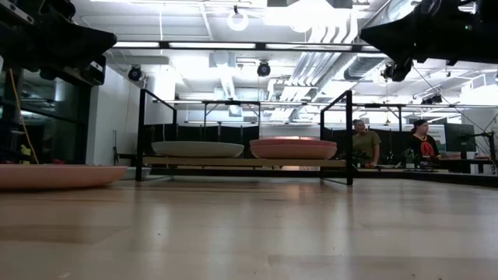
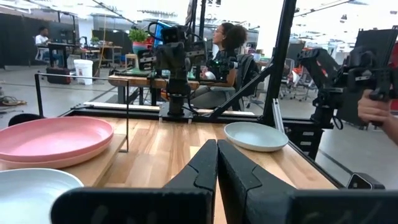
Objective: Place and stack plates onto a shelf
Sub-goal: Stack the light pink plate on top of the pink plate on the shelf, then stack the white plate on top of the white plate on the shelf
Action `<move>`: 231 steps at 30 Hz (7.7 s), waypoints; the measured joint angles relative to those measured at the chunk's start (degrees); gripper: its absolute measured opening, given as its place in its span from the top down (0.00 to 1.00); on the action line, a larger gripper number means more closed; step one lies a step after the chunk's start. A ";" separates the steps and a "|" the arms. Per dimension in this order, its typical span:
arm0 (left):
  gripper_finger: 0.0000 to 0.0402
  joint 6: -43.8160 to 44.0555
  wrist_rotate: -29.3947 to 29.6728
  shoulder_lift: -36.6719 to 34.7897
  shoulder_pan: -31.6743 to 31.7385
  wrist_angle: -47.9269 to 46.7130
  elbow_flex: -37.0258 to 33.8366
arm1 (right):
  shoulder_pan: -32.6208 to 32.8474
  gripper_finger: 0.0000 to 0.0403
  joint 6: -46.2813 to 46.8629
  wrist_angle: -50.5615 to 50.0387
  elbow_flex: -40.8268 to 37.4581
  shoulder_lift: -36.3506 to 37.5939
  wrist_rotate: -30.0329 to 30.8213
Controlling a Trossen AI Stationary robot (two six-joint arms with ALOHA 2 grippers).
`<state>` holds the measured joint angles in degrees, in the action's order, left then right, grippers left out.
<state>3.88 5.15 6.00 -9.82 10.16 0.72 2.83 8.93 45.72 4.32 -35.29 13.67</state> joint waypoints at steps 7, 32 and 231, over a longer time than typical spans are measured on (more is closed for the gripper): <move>0.99 -0.09 0.00 0.00 0.00 0.01 0.00 | -0.02 0.98 -0.71 -2.31 3.45 0.00 -4.51; 0.60 9.88 13.04 30.40 0.04 -8.95 15.93 | -0.04 0.98 -2.40 -13.78 9.49 -3.53 -2.49; 0.62 -3.85 -1.26 37.38 5.72 10.24 23.06 | -0.04 0.98 1.55 -14.15 9.44 -3.76 -2.25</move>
<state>0.03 3.89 43.38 -4.11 20.40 23.78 2.79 10.48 31.57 13.76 -39.05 11.42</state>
